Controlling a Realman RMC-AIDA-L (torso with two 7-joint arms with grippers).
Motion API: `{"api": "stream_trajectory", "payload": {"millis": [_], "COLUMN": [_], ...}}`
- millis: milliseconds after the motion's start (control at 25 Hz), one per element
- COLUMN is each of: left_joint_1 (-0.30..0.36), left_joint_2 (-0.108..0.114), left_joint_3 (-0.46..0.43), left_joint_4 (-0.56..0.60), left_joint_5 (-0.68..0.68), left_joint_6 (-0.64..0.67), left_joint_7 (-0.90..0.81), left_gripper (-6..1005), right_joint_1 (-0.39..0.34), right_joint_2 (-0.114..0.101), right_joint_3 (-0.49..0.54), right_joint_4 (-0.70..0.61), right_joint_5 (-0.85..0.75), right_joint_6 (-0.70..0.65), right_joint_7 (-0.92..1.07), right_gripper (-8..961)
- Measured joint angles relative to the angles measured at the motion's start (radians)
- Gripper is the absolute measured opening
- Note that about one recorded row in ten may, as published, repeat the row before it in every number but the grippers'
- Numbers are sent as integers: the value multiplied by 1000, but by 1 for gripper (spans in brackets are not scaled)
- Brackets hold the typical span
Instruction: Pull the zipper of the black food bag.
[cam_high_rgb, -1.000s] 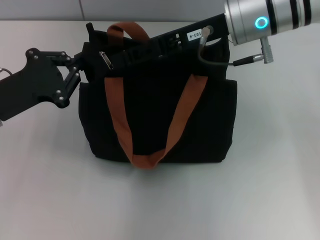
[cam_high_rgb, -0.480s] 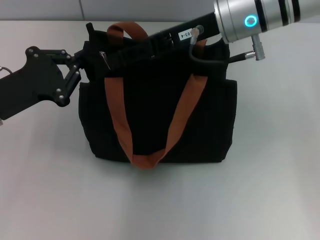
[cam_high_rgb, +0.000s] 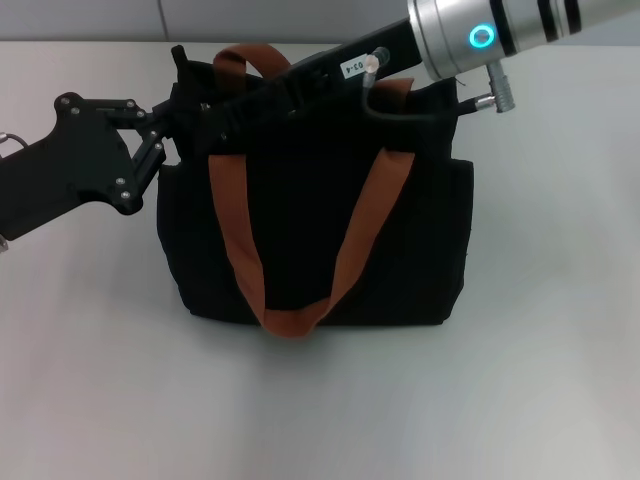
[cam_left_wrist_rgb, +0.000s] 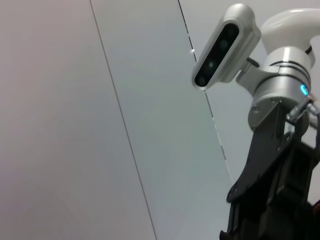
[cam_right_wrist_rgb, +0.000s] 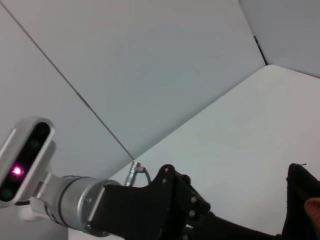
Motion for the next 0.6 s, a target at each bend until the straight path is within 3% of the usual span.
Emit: {"api": "stream_trajectory", "payload": {"millis": [600], "left_joint_1": [-4], "left_joint_2": [3], "left_joint_3": [-1], "left_joint_4": [0], "left_joint_5": [-3], "left_joint_6": [10], "left_joint_7": [0], "left_gripper": [49], "right_joint_1": [20], "right_joint_2": [3], "right_joint_3": [-37], "right_joint_4": [0], "right_joint_5": [-1], "right_joint_6": [18], "right_joint_7": [9], "right_gripper": [261]}}
